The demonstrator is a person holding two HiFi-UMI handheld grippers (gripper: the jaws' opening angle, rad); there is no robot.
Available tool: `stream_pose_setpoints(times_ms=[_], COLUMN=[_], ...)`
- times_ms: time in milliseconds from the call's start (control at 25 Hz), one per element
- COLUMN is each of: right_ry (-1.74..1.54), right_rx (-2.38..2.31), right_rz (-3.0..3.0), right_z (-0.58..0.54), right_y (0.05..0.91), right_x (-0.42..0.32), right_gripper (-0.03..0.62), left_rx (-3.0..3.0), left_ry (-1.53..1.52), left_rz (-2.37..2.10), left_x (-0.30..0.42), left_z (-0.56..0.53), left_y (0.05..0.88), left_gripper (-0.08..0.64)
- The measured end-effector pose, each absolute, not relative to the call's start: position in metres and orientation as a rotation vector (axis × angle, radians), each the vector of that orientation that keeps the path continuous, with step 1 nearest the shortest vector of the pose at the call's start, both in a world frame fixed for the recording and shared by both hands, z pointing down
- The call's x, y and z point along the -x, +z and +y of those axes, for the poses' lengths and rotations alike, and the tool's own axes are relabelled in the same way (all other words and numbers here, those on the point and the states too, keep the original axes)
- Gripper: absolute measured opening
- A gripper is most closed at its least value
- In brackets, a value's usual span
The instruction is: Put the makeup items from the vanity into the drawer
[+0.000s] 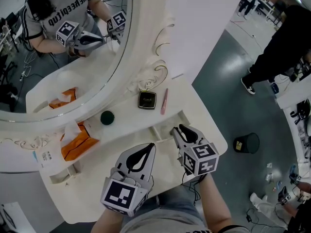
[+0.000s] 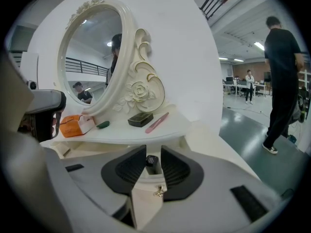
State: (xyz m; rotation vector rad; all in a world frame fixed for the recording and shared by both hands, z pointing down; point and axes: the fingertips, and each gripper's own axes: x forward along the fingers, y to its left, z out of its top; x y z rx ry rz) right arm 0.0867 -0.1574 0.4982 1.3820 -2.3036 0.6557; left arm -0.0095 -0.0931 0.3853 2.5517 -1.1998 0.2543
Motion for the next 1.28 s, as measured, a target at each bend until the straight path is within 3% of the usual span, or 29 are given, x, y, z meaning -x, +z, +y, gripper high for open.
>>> stream_pose_setpoints(times_ms=[560, 880, 1280], right_ry=[0.623, 0.599, 0.546], right_rx=[-1.377, -1.366, -1.331], right_rz=[-2.382, -2.452, -2.547], right_z=[-0.148, -0.138, -0.121], right_y=[0.472, 0.447, 0.411], right_x=[-0.082, -0.076, -0.067], right_gripper=[0.115, -0.002, 0.001], left_rx=[-2.589, -2.609, -2.645], left_ry=[0.229, 0.200, 0.174], left_rz=[-1.210, -1.204, -1.188], left_x=[0.006, 0.002, -0.006], left_z=[-0.086, -0.081, -0.076], left_y=[0.375, 0.365, 0.351], left_gripper=[0.040, 0.040, 0.040])
